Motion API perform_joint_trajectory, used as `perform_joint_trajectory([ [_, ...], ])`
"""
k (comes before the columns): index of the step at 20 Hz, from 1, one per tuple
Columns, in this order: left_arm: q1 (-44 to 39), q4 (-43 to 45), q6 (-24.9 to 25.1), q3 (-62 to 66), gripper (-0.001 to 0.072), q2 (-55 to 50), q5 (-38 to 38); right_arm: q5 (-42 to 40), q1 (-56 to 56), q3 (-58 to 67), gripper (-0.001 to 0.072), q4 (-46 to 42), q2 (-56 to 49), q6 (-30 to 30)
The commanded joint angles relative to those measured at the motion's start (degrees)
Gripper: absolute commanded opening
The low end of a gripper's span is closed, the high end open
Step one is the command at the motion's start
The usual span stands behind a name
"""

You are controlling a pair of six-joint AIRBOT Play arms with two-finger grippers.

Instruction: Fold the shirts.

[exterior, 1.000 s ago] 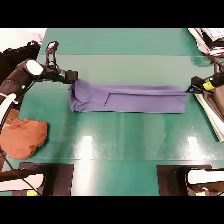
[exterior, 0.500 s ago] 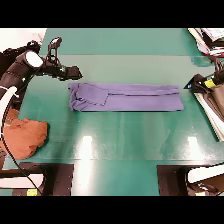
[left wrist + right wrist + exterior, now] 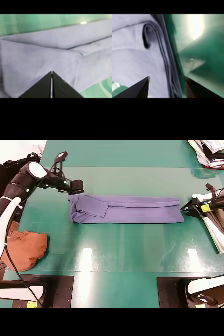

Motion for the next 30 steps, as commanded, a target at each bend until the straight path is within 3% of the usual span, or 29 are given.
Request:
perform_joint_trajectory([
  [1, -3.72, -1.11, -0.02, 0.09, 0.0023, -2.64, 1.77, 0.72, 2.71, 1.55, 0.0498, 0.98, -3.48, -0.66],
  [2, -5.31, -1.11, 0.0, 0.07, 0.0023, -3.67, 2.95, 2.14, 3.76, 3.32, 0.0454, 1.01, -5.14, -0.61],
  [5, -9.46, -1.31, -0.02, 0.15, 0.0023, -6.03, 6.45, 3.26, 6.67, 7.13, 0.0084, 1.01, -6.51, -0.72],
  [7, -11.91, -1.4, -0.02, 1.66, 0.0023, -8.24, 7.17, 4.9, 8.04, 10.75, 0.0015, 0.96, -6.49, -0.7],
  [11, -16.39, -2.34, 0.02, 7.89, 0.0023, -14.21, 8.11, 9.35, 12.57, 20.17, 0.0015, 1.03, -3.48, 0.63],
  [19, -21.81, -6.45, -0.37, 15.61, 0.0023, -24.35, 8.39, 8.41, 29.03, 39.23, 0.0014, 3.58, 2.99, 6.47],
  [25, -22.03, -5.86, -0.31, 15.61, 0.0023, -24.7, 8.9, 3.67, 37.0, 36.63, 0.0014, 16.48, 3.43, 4.37],
  [30, -16.92, -4.81, 0.48, 15.87, 0.0022, -22.91, 4.02, -1.25, 41.94, 36.35, 0.0015, 17.4, 3.43, 1.33],
])
